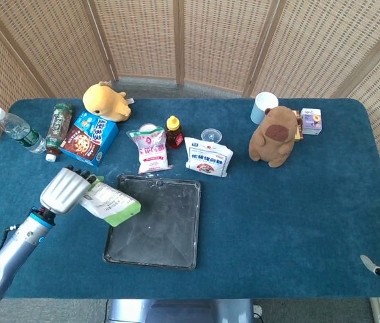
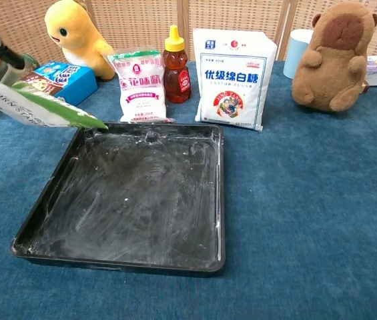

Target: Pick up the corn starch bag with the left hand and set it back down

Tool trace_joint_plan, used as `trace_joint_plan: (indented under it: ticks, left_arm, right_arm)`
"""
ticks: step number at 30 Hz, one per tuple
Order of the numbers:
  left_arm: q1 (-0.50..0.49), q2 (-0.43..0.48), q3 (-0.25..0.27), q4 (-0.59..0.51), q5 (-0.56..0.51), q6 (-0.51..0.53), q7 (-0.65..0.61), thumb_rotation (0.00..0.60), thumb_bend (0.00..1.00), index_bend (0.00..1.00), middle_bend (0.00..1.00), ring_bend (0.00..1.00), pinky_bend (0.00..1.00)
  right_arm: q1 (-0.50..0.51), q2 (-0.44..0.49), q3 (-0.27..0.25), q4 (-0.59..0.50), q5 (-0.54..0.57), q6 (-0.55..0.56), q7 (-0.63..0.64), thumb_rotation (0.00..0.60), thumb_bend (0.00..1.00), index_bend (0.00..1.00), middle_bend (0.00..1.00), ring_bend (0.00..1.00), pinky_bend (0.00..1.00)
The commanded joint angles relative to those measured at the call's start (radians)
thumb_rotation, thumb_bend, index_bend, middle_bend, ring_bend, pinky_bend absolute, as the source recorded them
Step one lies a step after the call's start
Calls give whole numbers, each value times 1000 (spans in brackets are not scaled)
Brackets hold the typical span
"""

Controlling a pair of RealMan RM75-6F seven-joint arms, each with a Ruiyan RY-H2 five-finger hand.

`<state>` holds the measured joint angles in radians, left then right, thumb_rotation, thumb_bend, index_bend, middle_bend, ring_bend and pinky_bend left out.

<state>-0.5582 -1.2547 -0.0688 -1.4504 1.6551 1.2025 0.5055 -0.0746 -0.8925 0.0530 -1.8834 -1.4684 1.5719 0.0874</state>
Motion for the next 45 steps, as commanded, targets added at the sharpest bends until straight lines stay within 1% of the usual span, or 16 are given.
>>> trace_joint_plan:
  ticks: [1,5,11,13,14,16,18,21,24,27,34,38,39,40,41,45]
  left_arm:
    - [-45,39,8,-23,73,-14,93,600,373,785,756,720,707]
    - [-86,51,14,-17,145,-40,178,600,389,809,756,719,705]
    - [-164,58,10,-17,224,-135,349,600,400,841,756,719,699]
    - [-203,54,10,-10,271,-184,435,600,401,846,756,719,699]
    - [-219,50,10,-13,279,-218,469,600,400,854,757,719,698]
    - [-233,46,8,-30,278,-255,505,600,400,879,759,719,698]
    - [-242,43,5,-42,285,-267,529,600,398,912,761,719,694]
    - [-248,36,-7,-56,289,-262,556,600,399,922,762,719,685]
    - [-228,23,-28,-79,238,-241,540,600,402,922,764,719,684]
    - [-209,10,-40,-86,199,-219,534,600,407,922,794,719,684]
    - [-198,3,-22,-64,193,-211,521,600,433,922,803,719,684]
    - [-182,-10,-22,-56,169,-182,474,600,435,922,805,719,684]
    - [-171,-17,-27,-57,150,-164,450,600,436,922,810,719,688]
    - [-135,-32,-46,-68,84,-117,372,600,437,922,814,719,691]
    - [-108,-47,-57,-69,45,-76,309,600,439,922,820,719,695]
    - [-43,-80,-75,-61,-51,11,131,600,442,922,823,719,700]
  right_arm:
    - [-1,2,-1,0,-2,2,4,600,87,26,0,0,1]
    - [-3,6,1,1,0,6,13,600,87,26,0,0,1]
    - [-3,9,-1,1,-1,4,19,600,88,26,0,0,1]
    - [-2,8,0,3,2,1,18,600,87,26,0,0,1]
    - [-2,8,1,4,4,1,19,600,87,26,0,0,1]
    - [-2,9,2,5,6,1,19,600,87,26,0,0,1]
    - [-2,9,2,5,6,1,20,600,87,26,0,0,1]
    - [-2,9,2,5,8,0,20,600,87,26,0,0,1]
    - [-1,10,3,4,9,-1,22,600,87,26,0,0,1]
    - [-1,10,3,6,10,-1,23,600,87,26,0,0,1]
    - [0,8,1,5,12,-6,15,600,87,26,0,0,1]
    - [0,6,2,5,12,-5,13,600,87,26,0,0,1]
    - [0,7,2,5,12,-4,14,600,87,26,0,0,1]
    - [-1,7,3,6,14,-2,16,600,87,26,0,0,1]
    - [-1,8,4,6,15,-2,18,600,87,26,0,0,1]
    - [1,9,3,7,15,-6,20,600,87,26,0,0,1]
